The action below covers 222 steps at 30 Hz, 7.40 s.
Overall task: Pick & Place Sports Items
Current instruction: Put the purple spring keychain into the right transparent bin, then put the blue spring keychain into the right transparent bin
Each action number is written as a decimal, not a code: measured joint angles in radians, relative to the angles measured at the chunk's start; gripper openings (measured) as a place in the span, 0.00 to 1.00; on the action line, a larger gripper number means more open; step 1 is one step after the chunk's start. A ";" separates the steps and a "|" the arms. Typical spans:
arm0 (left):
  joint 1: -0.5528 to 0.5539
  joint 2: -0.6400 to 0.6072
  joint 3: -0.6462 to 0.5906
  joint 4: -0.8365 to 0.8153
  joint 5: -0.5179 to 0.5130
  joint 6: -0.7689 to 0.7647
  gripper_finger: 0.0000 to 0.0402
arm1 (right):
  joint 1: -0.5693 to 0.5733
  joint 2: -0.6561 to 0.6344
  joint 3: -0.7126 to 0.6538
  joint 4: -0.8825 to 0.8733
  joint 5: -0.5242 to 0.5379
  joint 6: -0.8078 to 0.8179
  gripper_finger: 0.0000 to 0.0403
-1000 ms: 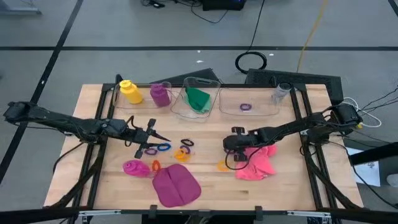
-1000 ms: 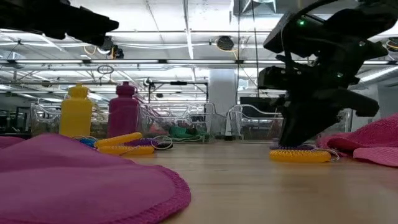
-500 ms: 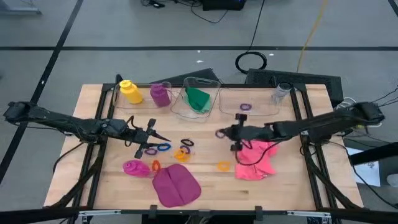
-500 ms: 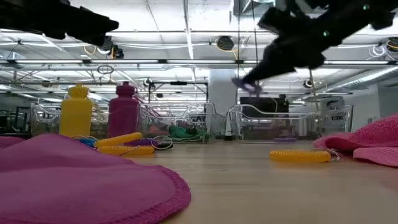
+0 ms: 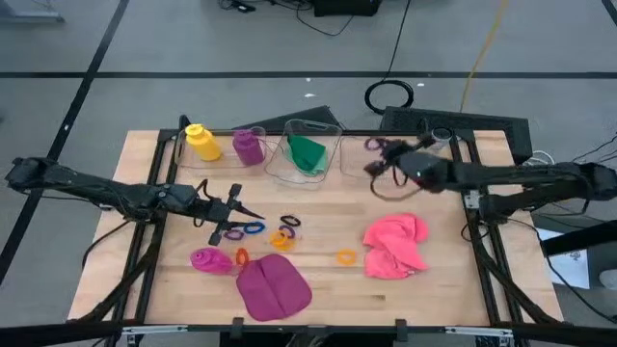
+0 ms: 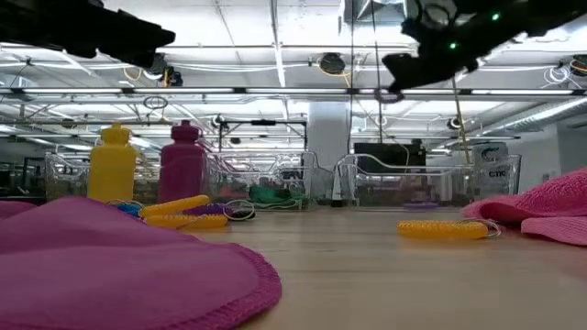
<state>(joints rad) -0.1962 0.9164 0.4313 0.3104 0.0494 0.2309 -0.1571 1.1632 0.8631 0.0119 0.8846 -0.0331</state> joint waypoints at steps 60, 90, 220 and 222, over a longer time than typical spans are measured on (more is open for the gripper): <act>0.000 0.000 0.000 -0.008 0.000 -0.003 0.23 | -0.445 0.311 0.001 -0.222 -0.680 0.230 0.18; 0.000 0.000 0.000 -0.008 0.000 -0.003 0.23 | -0.389 0.218 0.001 0.019 -0.916 0.184 0.42; 0.209 0.481 0.053 -0.411 0.068 -0.247 0.61 | 0.091 0.194 0.001 0.395 -1.227 -0.175 0.37; 0.208 0.483 0.064 -0.437 0.048 -0.244 0.61 | 0.091 0.194 0.001 0.395 -1.227 -0.184 0.37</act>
<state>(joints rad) 0.0116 1.3995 0.4949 -0.1267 0.0976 -0.0133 -0.0659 1.3575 0.8642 0.4068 -0.3425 -0.2175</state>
